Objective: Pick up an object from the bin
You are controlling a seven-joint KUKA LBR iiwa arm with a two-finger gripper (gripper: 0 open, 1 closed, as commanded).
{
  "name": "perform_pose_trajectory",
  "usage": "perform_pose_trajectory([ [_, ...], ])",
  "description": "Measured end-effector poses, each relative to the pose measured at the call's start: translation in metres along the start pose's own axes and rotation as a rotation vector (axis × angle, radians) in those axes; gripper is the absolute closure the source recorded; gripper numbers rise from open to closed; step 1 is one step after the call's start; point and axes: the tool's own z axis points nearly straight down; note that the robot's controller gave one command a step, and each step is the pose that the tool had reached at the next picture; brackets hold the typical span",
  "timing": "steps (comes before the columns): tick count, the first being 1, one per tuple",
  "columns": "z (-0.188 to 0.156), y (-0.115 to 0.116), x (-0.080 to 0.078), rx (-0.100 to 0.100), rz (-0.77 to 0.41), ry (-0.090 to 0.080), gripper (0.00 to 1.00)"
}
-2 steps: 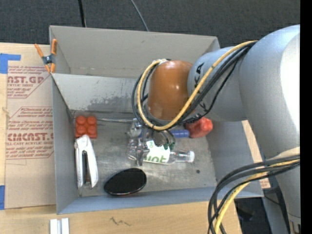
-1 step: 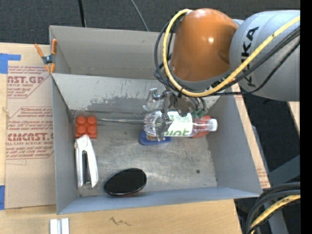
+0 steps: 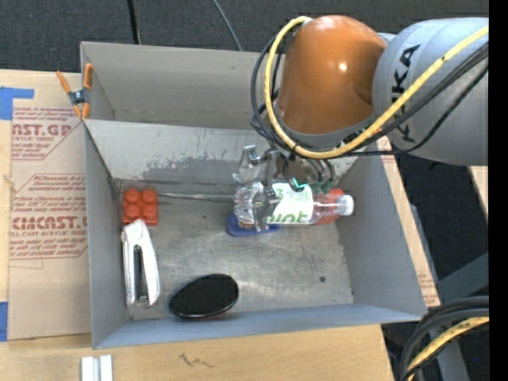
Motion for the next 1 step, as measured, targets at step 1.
perform_pose_trajectory([
  [1,0.0009,-0.0001,0.0005,-0.001,0.0,0.002,1.0],
])
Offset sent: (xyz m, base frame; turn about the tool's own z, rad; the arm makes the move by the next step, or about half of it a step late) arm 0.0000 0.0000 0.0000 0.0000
